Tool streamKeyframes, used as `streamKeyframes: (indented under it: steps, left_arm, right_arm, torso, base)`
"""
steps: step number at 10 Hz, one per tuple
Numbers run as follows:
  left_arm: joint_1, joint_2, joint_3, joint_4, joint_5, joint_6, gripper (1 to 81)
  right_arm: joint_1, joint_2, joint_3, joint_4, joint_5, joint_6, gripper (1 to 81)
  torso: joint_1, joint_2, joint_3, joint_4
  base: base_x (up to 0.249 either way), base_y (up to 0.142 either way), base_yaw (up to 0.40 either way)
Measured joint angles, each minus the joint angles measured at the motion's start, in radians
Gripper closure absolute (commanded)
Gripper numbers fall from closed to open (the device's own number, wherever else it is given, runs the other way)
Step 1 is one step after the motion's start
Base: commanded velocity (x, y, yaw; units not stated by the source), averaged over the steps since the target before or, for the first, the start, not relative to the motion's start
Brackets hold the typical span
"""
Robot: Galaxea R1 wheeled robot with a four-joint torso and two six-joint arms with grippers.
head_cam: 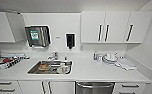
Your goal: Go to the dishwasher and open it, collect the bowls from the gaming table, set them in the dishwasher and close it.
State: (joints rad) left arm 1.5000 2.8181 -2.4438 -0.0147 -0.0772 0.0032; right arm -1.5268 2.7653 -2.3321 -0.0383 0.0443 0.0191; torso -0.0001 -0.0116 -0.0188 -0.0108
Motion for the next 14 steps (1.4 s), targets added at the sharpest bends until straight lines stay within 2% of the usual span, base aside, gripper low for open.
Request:
streamKeyframes:
  steps: [7, 14]
  left_arm:
    - [-0.003, 0.005, 0.000, 0.000, -0.001, 0.000, 1.0]
    - [0.006, -0.008, 0.023, 0.000, -0.006, 0.001, 1.0]
  right_arm:
    - [0.001, 0.000, -0.007, 0.000, 0.002, 0.000, 1.0]
    - [-0.002, -0.011, 0.018, 0.001, 0.004, 0.001, 1.0]
  torso:
    - [0.001, 0.000, 0.000, 0.000]
    - [0.001, 0.000, 0.000, 0.000]
  base:
    - [0.140, 0.000, 0.000]
    - [0.000, 0.000, 0.000]
